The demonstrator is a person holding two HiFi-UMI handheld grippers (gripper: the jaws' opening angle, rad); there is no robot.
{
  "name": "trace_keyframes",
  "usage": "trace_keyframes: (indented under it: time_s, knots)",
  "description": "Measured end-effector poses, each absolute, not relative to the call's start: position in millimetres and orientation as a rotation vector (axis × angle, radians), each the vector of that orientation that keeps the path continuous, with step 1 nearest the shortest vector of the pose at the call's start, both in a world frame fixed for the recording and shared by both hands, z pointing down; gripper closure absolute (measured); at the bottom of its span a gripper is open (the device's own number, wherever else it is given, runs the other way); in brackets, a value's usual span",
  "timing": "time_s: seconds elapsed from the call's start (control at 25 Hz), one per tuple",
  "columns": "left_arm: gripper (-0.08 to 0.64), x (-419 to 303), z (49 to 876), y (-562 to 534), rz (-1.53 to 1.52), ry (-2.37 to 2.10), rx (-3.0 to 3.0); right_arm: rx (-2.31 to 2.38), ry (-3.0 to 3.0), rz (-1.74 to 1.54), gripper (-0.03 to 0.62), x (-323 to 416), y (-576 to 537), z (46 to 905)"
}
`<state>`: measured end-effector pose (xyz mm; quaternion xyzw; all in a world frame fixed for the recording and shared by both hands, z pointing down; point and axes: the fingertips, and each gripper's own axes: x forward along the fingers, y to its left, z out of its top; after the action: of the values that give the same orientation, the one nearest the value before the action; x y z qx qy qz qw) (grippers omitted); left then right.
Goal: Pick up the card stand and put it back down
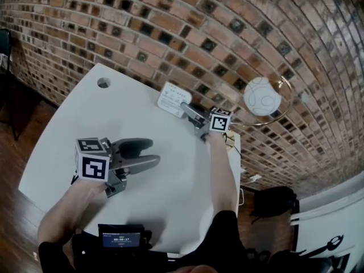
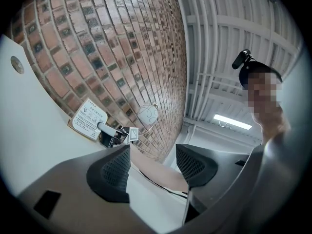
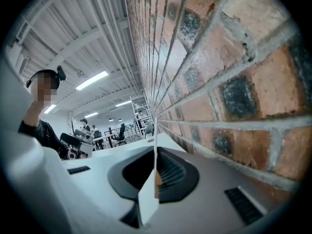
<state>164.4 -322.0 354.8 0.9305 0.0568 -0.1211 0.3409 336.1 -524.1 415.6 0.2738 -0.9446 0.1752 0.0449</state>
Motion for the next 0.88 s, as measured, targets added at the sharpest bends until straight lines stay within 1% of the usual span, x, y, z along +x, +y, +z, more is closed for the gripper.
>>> trace_keyframes:
  time_s: [0.24, 0.4, 0.48, 0.68, 0.88]
  knots:
    - [0.278, 164, 354, -323, -0.320, 0.139, 2.422, 0.814, -2.872, 0.561, 0.565, 339, -529, 427]
    - [0.278, 164, 354, -324, -0.320, 0.139, 2.420, 0.868, -2.803, 0.523, 0.549, 338, -533, 428]
    - [0.278, 163, 354, -323, -0.319, 0.139, 2.422, 0.904, -2.764, 0.534, 0.534, 339, -536, 433]
    - [0.278, 163, 354, -323, -0.321, 0.144, 2.417, 0.985, -2.675, 0.553, 0.466, 341, -539, 437]
    - [0.278, 164, 355, -321, -0.310, 0.154, 2.423, 1.062, -2.621, 0.541, 0.465, 344, -538, 429]
